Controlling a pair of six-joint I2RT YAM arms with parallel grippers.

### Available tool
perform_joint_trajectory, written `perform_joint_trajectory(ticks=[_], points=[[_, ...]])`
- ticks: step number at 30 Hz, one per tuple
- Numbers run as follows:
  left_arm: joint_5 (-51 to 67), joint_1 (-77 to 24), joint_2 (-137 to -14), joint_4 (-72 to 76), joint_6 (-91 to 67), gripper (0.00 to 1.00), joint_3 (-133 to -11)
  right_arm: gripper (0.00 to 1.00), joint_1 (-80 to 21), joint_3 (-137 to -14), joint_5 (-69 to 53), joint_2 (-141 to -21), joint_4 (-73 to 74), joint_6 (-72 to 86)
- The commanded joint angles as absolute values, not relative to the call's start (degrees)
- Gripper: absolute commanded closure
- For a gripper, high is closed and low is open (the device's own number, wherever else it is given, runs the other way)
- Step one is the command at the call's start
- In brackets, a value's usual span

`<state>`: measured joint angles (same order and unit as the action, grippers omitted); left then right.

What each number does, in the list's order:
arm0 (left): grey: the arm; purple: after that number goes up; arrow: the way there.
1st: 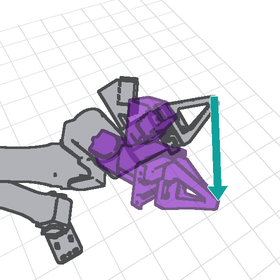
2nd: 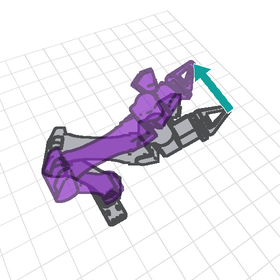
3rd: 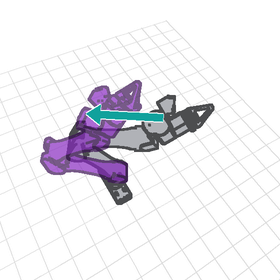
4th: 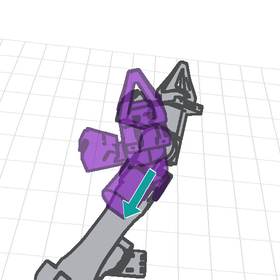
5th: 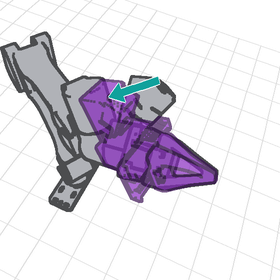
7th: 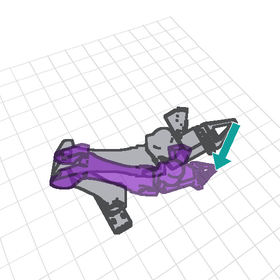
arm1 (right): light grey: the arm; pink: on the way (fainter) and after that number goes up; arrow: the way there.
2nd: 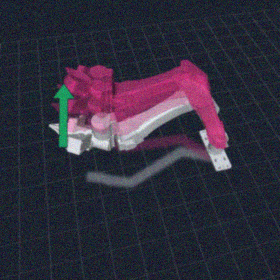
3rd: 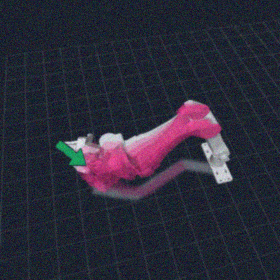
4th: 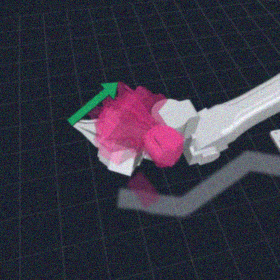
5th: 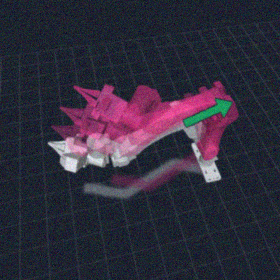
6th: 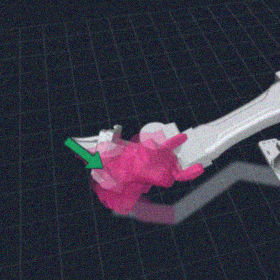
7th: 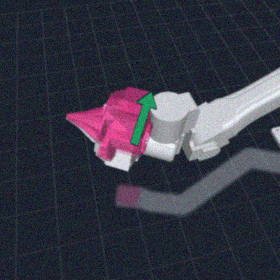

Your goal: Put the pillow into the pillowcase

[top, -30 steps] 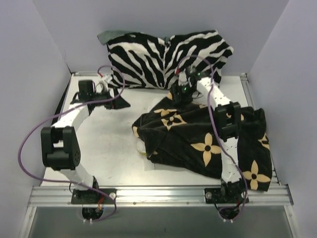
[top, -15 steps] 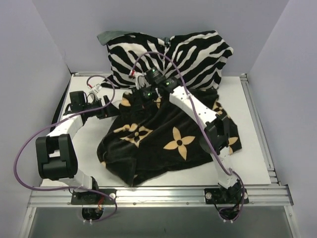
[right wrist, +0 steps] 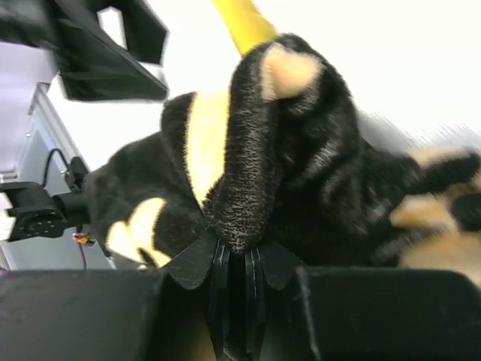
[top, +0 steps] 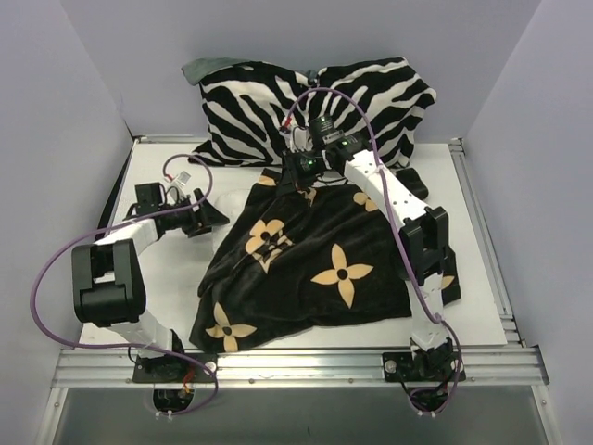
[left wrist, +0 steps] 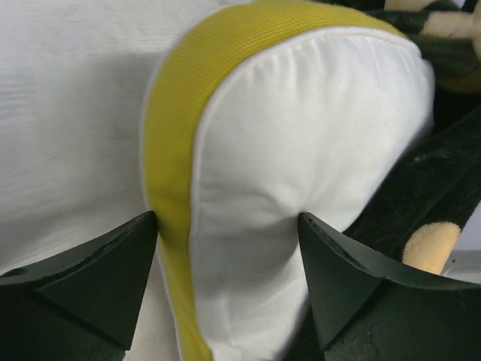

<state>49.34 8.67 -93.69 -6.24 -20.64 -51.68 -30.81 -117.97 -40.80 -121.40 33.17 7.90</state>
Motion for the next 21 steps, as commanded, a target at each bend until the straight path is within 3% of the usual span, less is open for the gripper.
perform_joint_trajectory(ticks=[1,5,6,7,9,11,14,19,21], points=[[50.6,4.5,-96.9,-1.9,-22.6,0.18,-53.0,1.00,-33.7,-124.0,-45.5,-121.2,33.9,9.3],[60.3,-2.8,-105.6,28.0,-42.7,0.67,-51.4,1.00,-38.4,-131.4,-49.3,-125.8,31.5,13.1],[62.4,-4.2,-108.1,35.9,-54.7,0.84,-50.9,1.00,-39.5,-134.9,-50.9,-126.7,30.2,14.3],[62.6,-5.9,-109.1,52.8,-60.8,0.90,-49.9,1.00,-40.4,-136.4,-52.1,-128.4,26.5,17.8],[61.4,-9.6,-112.8,64.0,-75.8,0.99,-50.4,1.00,-43.2,-138.9,-53.8,-129.5,22.2,21.3],[59.4,-10.7,-115.3,78.2,-84.5,1.00,-50.0,1.00,-44.9,-139.0,-56.5,-129.7,15.0,26.6],[54.2,-11.2,-118.0,85.9,-95.7,1.00,-48.3,1.00,-47.4,-135.6,-58.8,-128.4,9.1,30.5],[50.5,-7.8,-112.4,68.0,-84.7,1.00,-46.1,1.00,-46.2,-124.7,-56.8,-125.0,9.9,28.7],[50.7,-6.2,-109.4,58.9,-74.8,0.81,-47.4,0.88,-43.4,-121.8,-53.1,-124.7,12.3,27.9]])
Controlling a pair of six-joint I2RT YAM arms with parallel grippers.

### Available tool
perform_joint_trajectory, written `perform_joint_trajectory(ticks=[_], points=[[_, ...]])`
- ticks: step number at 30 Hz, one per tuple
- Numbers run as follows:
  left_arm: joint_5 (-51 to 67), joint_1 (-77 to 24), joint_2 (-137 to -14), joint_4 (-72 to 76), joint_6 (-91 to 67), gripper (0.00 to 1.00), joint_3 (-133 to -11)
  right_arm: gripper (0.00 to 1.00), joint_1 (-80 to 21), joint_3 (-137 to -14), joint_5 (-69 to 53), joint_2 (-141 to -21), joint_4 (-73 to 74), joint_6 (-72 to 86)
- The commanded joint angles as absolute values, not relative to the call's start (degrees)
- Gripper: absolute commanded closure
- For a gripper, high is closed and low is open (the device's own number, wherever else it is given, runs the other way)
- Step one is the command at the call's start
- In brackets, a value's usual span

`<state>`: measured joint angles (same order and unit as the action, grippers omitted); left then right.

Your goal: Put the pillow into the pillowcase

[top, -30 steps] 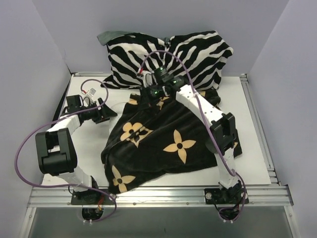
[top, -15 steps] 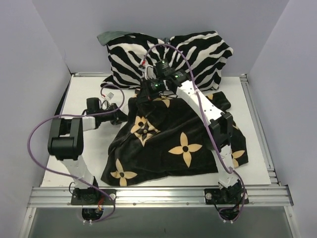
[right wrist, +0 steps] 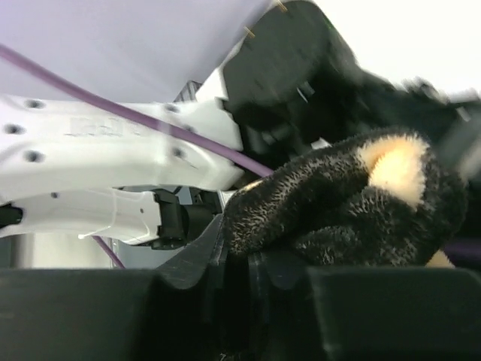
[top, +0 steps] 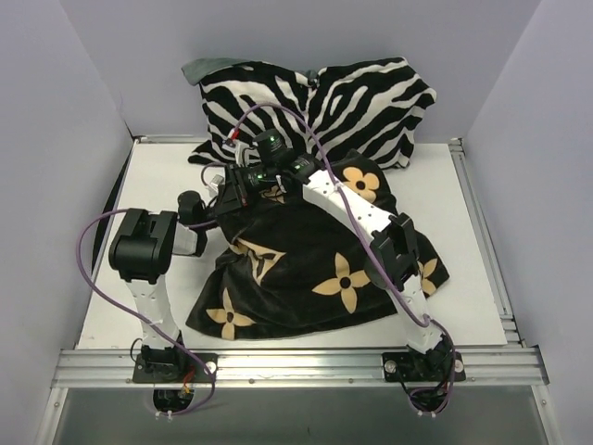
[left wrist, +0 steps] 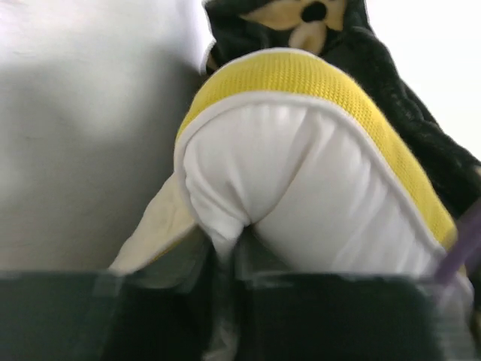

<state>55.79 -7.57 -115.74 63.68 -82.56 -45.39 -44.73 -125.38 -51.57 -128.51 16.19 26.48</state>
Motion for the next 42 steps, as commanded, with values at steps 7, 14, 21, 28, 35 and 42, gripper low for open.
perform_joint_trajectory(ticks=[7,14,21,28,35,42], points=[[44.5,3.8,-101.3,14.0,-47.0,0.46,-53.4,0.14,-29.6,-121.6,-38.9,-117.2,33.3,13.5],[40.7,4.6,-98.0,-4.7,-28.0,0.43,-57.5,0.36,-20.8,-117.1,-15.0,-115.9,41.6,-1.3],[37.7,0.4,-103.2,-6.3,-25.3,0.34,-61.4,0.35,-18.4,-123.0,-7.8,-128.7,45.6,-3.4],[35.6,-4.5,-108.5,-4.9,-26.2,0.36,-63.4,0.84,-20.7,-125.7,-14.8,-135.2,46.1,-2.8],[47.5,-8.1,-110.7,14.5,-41.4,0.76,-57.2,0.90,-31.2,-128.8,-34.8,-129.0,42.1,0.0],[49.0,-9.0,-110.6,22.6,-47.7,0.93,-56.3,1.00,-37.8,-124.5,-36.0,-129.5,33.0,10.8]])
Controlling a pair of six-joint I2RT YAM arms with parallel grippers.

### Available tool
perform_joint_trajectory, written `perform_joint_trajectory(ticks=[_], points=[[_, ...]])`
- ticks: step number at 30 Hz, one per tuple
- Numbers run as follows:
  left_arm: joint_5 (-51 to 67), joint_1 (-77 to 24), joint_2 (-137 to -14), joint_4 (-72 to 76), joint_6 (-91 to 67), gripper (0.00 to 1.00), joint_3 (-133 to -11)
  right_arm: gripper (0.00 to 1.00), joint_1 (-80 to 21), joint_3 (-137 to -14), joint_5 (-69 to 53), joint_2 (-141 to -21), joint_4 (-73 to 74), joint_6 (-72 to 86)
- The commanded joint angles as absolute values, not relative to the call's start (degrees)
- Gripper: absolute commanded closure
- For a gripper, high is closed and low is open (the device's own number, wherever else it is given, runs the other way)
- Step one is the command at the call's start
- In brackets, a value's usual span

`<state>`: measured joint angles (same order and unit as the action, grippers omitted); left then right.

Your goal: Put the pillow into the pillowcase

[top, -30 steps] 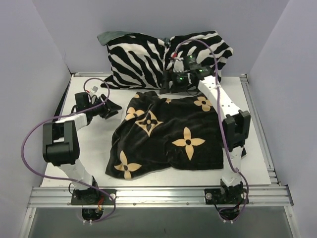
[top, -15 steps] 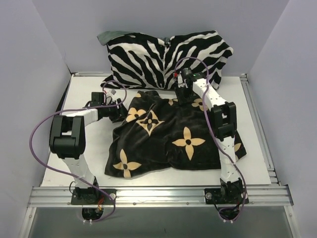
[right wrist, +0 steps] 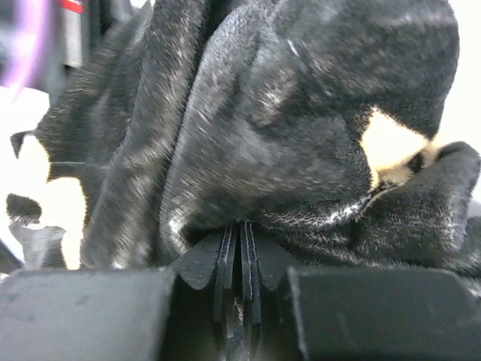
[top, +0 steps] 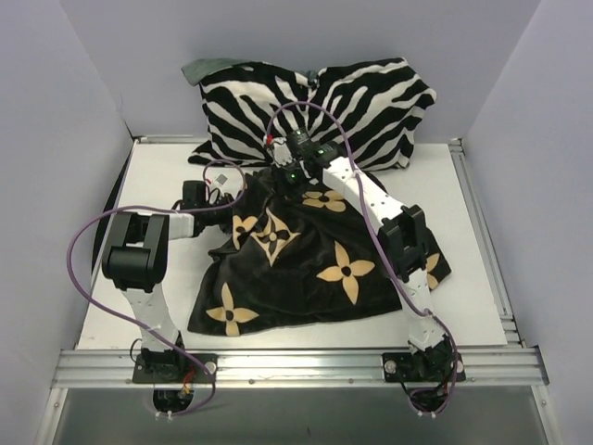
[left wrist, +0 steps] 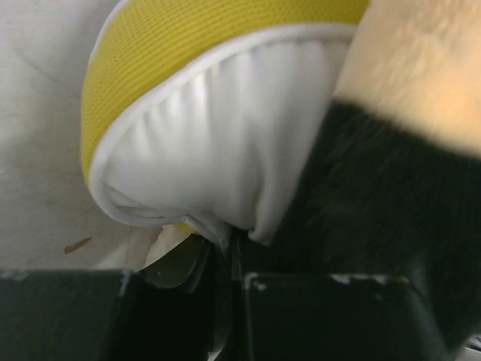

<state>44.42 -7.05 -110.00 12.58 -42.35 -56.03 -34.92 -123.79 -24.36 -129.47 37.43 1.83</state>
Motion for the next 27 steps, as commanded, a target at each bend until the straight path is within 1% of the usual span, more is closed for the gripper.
perform_joint_trajectory(ticks=[1,3,4,5,6,7,8,9,11,12,13,14,15,16,17,20,21,25,27], points=[[49.0,-8.6,-110.5,22.9,-47.9,0.94,-56.3,1.00,-36.9,-124.8,-35.8,-130.3,33.1,11.7],[49.2,-7.9,-109.6,23.1,-48.4,0.97,-54.9,1.00,-35.7,-123.8,-33.7,-130.3,33.0,11.7],[49.1,-6.9,-109.1,23.4,-48.7,0.97,-54.2,0.95,-35.0,-123.3,-33.6,-129.6,33.1,11.5],[49.0,-6.3,-107.9,23.6,-49.4,0.98,-53.4,0.83,-33.3,-122.9,-34.0,-128.8,33.1,11.5],[48.3,-5.8,-107.1,24.0,-50.0,0.98,-52.1,0.67,-32.1,-121.6,-35.7,-127.6,33.1,11.4],[47.9,-5.1,-106.4,24.9,-50.7,0.98,-49.8,0.33,-31.1,-121.0,-35.9,-124.9,34.2,11.0],[47.7,-3.7,-104.5,25.1,-51.8,0.98,-48.4,0.24,-29.2,-120.4,-35.6,-123.2,35.1,10.3],[47.2,-2.9,-103.5,25.5,-52.0,0.93,-47.2,0.22,-28.3,-119.2,-34.2,-119.2,36.6,8.8],[47.1,-1.5,-99.2,25.5,-51.3,0.80,-44.0,0.25,-26.6,-116.4,-32.1,-114.5,41.9,4.4],[47.2,-0.4,-97.7,25.4,-50.9,0.63,-43.1,0.27,-25.0,-114.4,-31.0,-109.4,43.6,3.2],[47.5,-0.4,-96.2,23.1,-50.3,0.55,-42.1,0.28,-24.2,-108.3,-28.9,-106.7,46.3,2.2],[47.5,1.6,-93.6,21.4,-48.6,0.51,-41.1,0.28,-23.6,-104.9,-27.6,-104.0,47.3,0.5],[47.5,1.9,-92.3,19.5,-47.4,0.48,-40.6,0.29,-22.9,-101.7,-26.1,-99.5,48.5,-1.4],[46.4,1.8,-91.3,14.0,-45.9,0.46,-40.4,0.32,-22.8,-95.0,-23.4,-97.7,50.8,-2.6],[45.7,1.7,-89.8,11.3,-43.3,0.44,-40.3,0.32,-22.4,-92.1,-22.2,-96.1,51.8,-4.6],[45.4,0.4,-89.3,9.1,-43.4,0.42,-38.3,0.35,-21.1,-81.0,-19.3,-91.6,53.3,-6.2],[45.2,-1.8,-89.5,9.6,-43.9,0.42,-37.9,0.38,-20.9,-79.3,-19.5,-90.8,54.4,-6.8],[44.8,-6.6,-90.9,11.6,-46.6,0.41,-35.9,0.38,-21.4,-71.9,-22.5,-90.8,54.1,-6.4],[44.3,-9.7,-91.3,12.1,-47.7,0.41,-35.4,0.42,-22.6,-69.4,-23.3,-92.4,53.4,-6.9]])
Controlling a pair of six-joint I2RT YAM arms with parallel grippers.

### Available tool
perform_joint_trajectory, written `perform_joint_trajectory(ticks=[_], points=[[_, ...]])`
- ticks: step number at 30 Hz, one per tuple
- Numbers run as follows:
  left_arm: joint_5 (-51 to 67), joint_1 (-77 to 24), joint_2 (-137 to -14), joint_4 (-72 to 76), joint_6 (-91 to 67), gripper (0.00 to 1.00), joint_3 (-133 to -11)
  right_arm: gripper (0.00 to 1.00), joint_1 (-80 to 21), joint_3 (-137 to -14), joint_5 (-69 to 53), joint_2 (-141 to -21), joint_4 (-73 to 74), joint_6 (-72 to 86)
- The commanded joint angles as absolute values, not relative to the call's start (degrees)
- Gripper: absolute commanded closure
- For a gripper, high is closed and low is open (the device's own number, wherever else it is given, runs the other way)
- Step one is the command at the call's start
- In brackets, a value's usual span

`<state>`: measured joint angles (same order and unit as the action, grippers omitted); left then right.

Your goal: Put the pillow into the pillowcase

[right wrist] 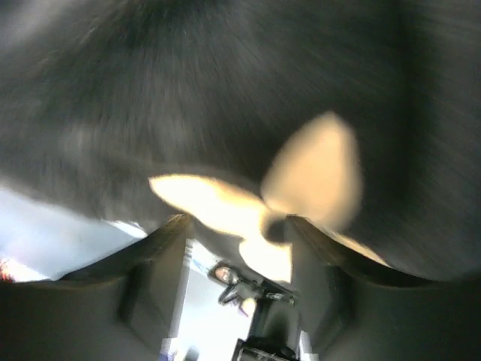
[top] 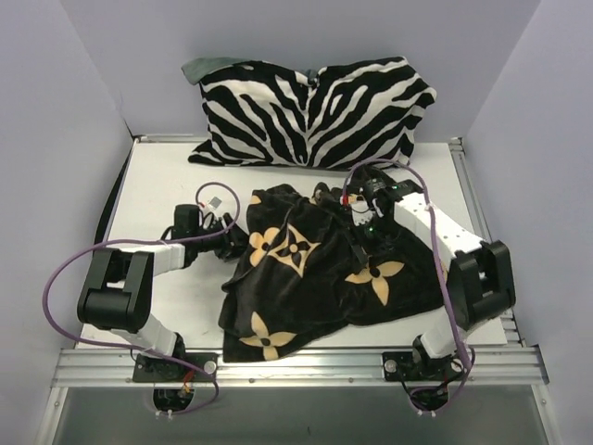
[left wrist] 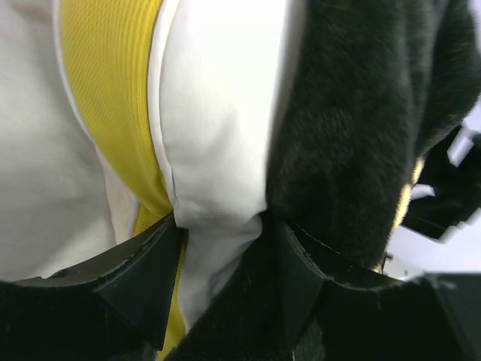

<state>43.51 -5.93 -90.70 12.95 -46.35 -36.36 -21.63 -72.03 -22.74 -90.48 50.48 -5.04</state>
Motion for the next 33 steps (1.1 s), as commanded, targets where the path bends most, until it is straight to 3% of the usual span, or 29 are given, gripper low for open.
perform_joint_trajectory(ticks=[1,2,3,5,6,8,9,13,16,17,18,19,21,22,29,33], points=[[43.9,-10.6,-91.5,12.7,-48.0,0.41,-35.0,0.51,-22.8,-68.8,-23.7,-93.6,52.3,-6.8],[43.5,-12.2,-92.1,12.8,-48.4,0.42,-34.7,0.57,-23.5,-68.6,-24.2,-94.9,51.7,-6.6],[43.2,-12.9,-92.5,13.7,-48.9,0.44,-34.5,0.72,-23.6,-69.6,-25.7,-98.1,50.8,-6.4],[43.8,-14.5,-94.0,14.9,-50.6,0.48,-34.3,0.86,-24.3,-72.0,-28.8,-101.0,50.1,-5.5],[43.9,-14.9,-94.5,16.5,-51.1,0.54,-34.4,0.99,-24.9,-74.4,-29.5,-102.6,49.1,-4.9],[44.2,-15.5,-95.8,19.6,-54.6,0.63,-34.2,1.00,-26.1,-77.5,-32.6,-103.4,48.3,-4.8],[44.2,-15.6,-96.4,23.4,-56.1,0.73,-34.3,1.00,-28.0,-79.2,-33.4,-103.6,47.5,-4.9],[43.1,-16.1,-99.7,32.5,-63.6,0.93,-36.3,1.00,-32.5,-94.4,-41.4,-106.7,46.1,-5.6],[43.2,-16.1,-101.9,35.6,-64.6,0.99,-40.2,1.00,-34.9,-102.1,-43.6,-109.4,46.9,-4.9],[43.4,-15.7,-102.1,35.7,-64.4,0.99,-41.0,0.92,-34.9,-104.4,-39.5,-109.3,48.1,-5.1],[43.4,-15.3,-102.0,35.7,-64.2,0.98,-42.1,0.64,-34.6,-104.2,-37.3,-108.1,51.2,-6.3],[43.4,-14.2,-101.8,35.7,-63.9,0.95,-42.1,0.47,-32.9,-102.8,-34.8,-106.9,52.8,-6.9],[43.1,-12.9,-100.8,35.7,-63.6,0.91,-41.1,0.24,-29.9,-93.6,-28.1,-101.1,55.3,-7.1],[43.1,-11.7,-100.7,35.7,-63.5,0.91,-40.6,0.19,-26.6,-90.3,-25.6,-98.9,56.2,-7.4],[44.1,-8.8,-98.4,35.1,-60.8,0.94,-37.6,0.17,-9.7,-70.3,-10.2,-85.8,59.5,-16.4],[44.6,-6.7,-97.6,33.1,-59.8,0.95,-37.2,0.18,-10.2,-67.0,-11.7,-89.6,57.4,-17.1]])
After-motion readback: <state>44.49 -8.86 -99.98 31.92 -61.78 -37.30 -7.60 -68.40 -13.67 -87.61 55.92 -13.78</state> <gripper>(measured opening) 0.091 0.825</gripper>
